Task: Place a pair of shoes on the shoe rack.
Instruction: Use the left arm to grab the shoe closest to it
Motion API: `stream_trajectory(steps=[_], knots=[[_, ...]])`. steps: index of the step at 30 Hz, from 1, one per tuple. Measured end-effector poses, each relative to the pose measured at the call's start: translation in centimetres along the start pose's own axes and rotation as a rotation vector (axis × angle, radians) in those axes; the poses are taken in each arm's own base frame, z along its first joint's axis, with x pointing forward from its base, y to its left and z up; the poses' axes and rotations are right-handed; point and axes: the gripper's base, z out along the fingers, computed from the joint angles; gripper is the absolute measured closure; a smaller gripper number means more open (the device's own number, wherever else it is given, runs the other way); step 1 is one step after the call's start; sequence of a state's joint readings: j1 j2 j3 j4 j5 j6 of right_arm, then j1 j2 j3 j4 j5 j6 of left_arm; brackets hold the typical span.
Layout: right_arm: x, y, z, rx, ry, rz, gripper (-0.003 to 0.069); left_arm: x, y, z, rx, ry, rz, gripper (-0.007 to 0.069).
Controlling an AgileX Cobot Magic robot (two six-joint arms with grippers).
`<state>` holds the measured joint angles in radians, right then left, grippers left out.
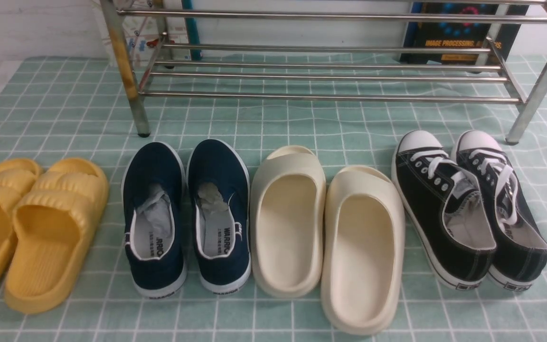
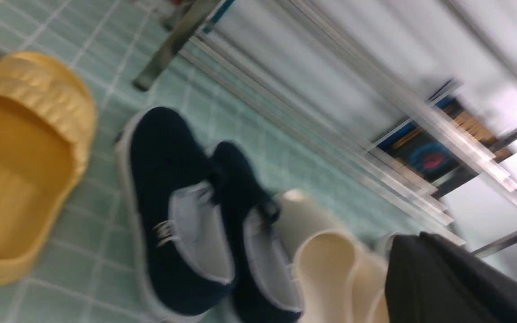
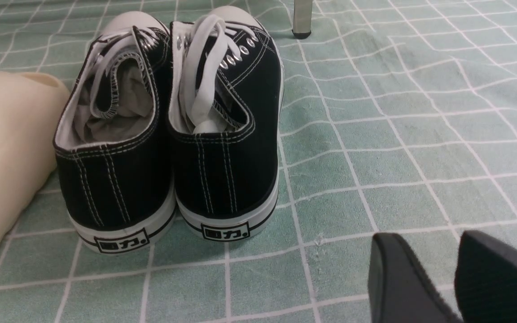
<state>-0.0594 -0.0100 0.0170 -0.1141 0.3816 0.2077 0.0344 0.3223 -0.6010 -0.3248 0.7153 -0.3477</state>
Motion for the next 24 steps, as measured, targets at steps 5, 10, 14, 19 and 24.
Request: stream_trajectory(steps=[5,10,14,19,24], knots=[[0.0,0.0,0.0,0.000,0.000,0.000,0.0419,-3.6,-0.2,3.3,-0.288,0.268,0.136,0.0638],[0.0,0.0,0.0,0.000,0.000,0.000,0.0419,-5.2,0.1,6.9,-0.397,0.403,0.152,0.0638],[0.0,0.0,0.0,0.000,0.000,0.000,0.0419,-5.3,0.5,9.9,-0.415,0.523,0.146,0.0638],[0.0,0.0,0.0,0.000,0.000,0.004,0.0419,-3.2,0.5,13.5,-0.392,0.736,0.275,0.0638],[0.0,0.0,0.0,0.000,0.000,0.005,0.0419,-0.4,-1.6,16.5,-0.405,0.856,0.440,0.0557]])
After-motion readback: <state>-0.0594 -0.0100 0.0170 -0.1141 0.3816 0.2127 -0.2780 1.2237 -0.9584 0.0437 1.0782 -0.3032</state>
